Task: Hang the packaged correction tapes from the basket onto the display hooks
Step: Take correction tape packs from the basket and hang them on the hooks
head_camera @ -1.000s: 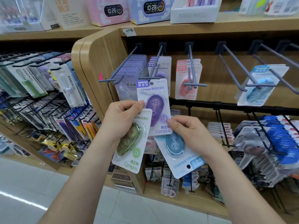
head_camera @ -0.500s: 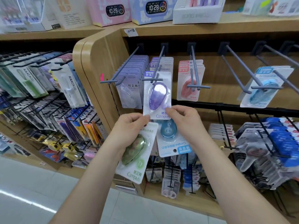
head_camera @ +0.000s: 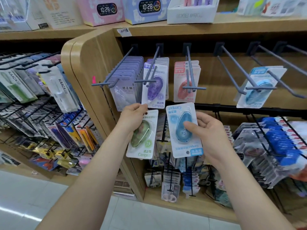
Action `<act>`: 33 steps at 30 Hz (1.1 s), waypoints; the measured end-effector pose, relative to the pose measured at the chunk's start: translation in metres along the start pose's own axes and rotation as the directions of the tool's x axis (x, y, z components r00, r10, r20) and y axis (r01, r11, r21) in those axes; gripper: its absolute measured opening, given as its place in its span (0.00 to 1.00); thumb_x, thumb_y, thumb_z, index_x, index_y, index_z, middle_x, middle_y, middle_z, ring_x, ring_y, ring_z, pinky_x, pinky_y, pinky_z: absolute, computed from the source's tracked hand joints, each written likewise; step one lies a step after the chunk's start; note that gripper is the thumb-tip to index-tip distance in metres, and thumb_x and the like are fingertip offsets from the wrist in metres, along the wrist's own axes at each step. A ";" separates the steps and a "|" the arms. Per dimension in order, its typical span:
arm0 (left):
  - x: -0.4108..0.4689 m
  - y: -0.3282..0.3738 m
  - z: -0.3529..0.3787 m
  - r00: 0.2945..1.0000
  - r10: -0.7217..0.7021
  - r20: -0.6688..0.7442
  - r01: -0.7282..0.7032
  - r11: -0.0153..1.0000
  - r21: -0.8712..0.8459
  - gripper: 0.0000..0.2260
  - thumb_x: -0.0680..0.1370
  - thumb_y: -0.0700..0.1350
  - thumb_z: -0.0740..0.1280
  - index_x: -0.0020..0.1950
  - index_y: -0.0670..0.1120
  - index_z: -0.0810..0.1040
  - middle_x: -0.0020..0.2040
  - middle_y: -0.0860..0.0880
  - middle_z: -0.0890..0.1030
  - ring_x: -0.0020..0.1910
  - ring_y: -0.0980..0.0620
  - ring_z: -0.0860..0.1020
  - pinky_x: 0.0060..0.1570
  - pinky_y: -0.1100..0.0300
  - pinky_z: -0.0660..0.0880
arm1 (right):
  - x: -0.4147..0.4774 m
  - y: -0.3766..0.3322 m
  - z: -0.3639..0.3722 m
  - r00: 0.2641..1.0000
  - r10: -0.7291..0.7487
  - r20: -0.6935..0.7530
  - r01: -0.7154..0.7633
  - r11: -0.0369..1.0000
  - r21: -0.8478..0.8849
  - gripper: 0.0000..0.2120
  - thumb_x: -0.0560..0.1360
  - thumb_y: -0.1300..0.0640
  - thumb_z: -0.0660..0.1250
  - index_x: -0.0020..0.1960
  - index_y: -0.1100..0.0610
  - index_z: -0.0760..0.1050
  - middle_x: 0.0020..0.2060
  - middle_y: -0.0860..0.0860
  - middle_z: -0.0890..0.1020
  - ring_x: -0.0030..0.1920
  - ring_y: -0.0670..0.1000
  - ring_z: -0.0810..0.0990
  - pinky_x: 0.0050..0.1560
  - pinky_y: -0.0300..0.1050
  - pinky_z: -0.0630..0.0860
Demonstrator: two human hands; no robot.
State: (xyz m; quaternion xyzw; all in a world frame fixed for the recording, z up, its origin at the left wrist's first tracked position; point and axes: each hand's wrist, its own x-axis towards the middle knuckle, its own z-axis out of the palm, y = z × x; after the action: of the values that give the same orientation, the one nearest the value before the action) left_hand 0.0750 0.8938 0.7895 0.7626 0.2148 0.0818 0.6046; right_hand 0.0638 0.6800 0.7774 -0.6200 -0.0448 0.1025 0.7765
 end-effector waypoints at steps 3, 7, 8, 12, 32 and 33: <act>-0.006 -0.005 -0.002 0.999 0.029 -0.045 -0.025 0.996 0.088 0.16 0.81 0.52 0.65 0.43 0.40 0.80 0.33 0.43 0.73 0.24 0.50 0.68 0.24 0.63 0.65 | -0.002 0.003 -0.001 1.000 -0.018 -0.006 0.018 0.999 0.029 0.14 0.75 0.64 0.70 0.59 0.53 0.77 0.50 0.53 0.87 0.47 0.56 0.86 0.44 0.53 0.84; -0.032 -0.013 -0.003 0.990 0.118 -0.077 -0.113 0.991 0.069 0.19 0.80 0.54 0.66 0.44 0.37 0.80 0.34 0.42 0.74 0.30 0.48 0.71 0.29 0.60 0.68 | -0.006 0.004 -0.005 0.990 -0.135 0.051 0.142 0.971 -0.192 0.18 0.80 0.61 0.66 0.56 0.36 0.73 0.48 0.51 0.85 0.46 0.54 0.84 0.40 0.49 0.81; -0.039 -0.013 -0.002 0.988 0.129 -0.088 -0.127 0.992 0.024 0.19 0.79 0.54 0.67 0.42 0.38 0.80 0.33 0.42 0.75 0.30 0.48 0.72 0.31 0.58 0.69 | -0.008 0.004 -0.004 0.985 -0.152 0.080 0.169 0.937 -0.307 0.17 0.80 0.61 0.65 0.51 0.37 0.77 0.49 0.48 0.84 0.46 0.50 0.82 0.40 0.43 0.78; -0.057 -0.007 0.009 0.977 0.102 -0.187 -0.141 0.967 -0.211 0.17 0.76 0.55 0.71 0.35 0.44 0.79 0.32 0.42 0.76 0.31 0.47 0.74 0.34 0.55 0.71 | -0.017 0.005 0.005 0.974 -0.125 0.188 0.196 0.885 -0.422 0.12 0.79 0.56 0.66 0.43 0.43 0.83 0.52 0.43 0.82 0.48 0.38 0.78 0.44 0.30 0.71; -0.086 0.018 0.019 0.961 0.273 -0.054 -0.270 0.868 -0.416 0.09 0.80 0.35 0.64 0.45 0.46 0.80 0.35 0.52 0.82 0.33 0.53 0.80 0.33 0.59 0.78 | -0.037 0.009 -0.058 0.980 -0.087 0.181 0.121 0.975 -0.188 0.17 0.74 0.65 0.73 0.50 0.43 0.81 0.53 0.42 0.83 0.52 0.45 0.82 0.44 0.40 0.79; -0.088 0.019 0.021 0.957 0.289 -0.036 -0.280 0.879 -0.386 0.10 0.80 0.34 0.64 0.46 0.46 0.81 0.35 0.53 0.81 0.33 0.53 0.79 0.32 0.59 0.78 | -0.038 0.005 -0.066 0.977 -0.105 0.187 0.144 0.966 -0.212 0.22 0.74 0.68 0.71 0.55 0.40 0.79 0.55 0.41 0.82 0.54 0.44 0.82 0.45 0.42 0.80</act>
State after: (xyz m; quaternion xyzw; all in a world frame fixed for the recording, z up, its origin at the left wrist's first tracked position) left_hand 0.0089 0.8341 0.8144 0.6524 0.0732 0.2018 0.7268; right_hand 0.0388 0.6098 0.7598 -0.6885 -0.1628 0.1013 0.6995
